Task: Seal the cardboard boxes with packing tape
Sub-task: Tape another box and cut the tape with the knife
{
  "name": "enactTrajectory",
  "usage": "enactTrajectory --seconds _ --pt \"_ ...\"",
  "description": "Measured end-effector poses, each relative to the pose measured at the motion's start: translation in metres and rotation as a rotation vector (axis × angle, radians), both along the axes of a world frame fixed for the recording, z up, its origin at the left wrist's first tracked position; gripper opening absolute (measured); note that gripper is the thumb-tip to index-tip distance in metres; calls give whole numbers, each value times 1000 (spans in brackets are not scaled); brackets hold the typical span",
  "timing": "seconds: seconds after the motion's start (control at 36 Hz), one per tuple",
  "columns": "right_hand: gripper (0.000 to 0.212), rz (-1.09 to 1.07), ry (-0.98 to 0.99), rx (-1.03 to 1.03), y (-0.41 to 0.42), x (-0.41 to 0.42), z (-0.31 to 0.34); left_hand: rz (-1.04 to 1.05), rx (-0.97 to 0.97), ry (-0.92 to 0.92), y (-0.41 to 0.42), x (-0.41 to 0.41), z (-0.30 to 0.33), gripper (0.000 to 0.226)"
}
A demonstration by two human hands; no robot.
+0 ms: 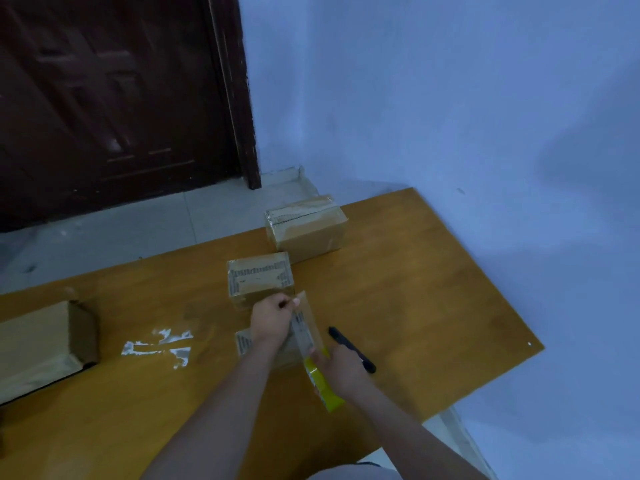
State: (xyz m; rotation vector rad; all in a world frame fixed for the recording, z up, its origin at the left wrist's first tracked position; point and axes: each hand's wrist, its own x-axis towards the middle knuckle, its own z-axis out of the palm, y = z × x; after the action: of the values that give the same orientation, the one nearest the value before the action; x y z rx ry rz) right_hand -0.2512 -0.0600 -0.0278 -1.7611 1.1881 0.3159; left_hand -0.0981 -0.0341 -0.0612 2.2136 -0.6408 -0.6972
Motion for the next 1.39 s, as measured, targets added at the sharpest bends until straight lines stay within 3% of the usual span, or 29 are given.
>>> enactTrajectory --seconds 0.31,0.61,0.78,0.86,0.97,1.06,1.14,1.22,1.31,1.39 --pt "46 -49 -22 37 1 -4 -7 -78 119 -28 -1 5 -2 25" --pt "35 -54 -64 144 0 -1 -15 -41 402 227 -21 18 5 15" --pt "29 -67 -71 168 -4 -2 -20 -64 529 213 -23 16 4 22" --pt "31 -66 -109 181 -6 -3 -22 9 473 80 -19 10 -2 20" --pt "34 -36 -133 186 -9 -4 -30 134 -3 -225 -3 -7 -13 6" --pt "28 -93 -227 283 -13 -10 -33 10 -207 -480 16 -23 -20 6" --pt "17 -212 -367 451 -23 -18 -35 -132 -164 -635 35 -41 -29 20" --pt "4 -130 -414 434 -33 -22 -35 -206 -58 -666 48 -56 -42 37" --pt "5 -53 -432 412 -36 -28 -41 -218 15 -636 58 -66 -46 56" --pt "21 -37 -397 353 -33 -32 -46 -271 107 -623 60 -72 -37 74"
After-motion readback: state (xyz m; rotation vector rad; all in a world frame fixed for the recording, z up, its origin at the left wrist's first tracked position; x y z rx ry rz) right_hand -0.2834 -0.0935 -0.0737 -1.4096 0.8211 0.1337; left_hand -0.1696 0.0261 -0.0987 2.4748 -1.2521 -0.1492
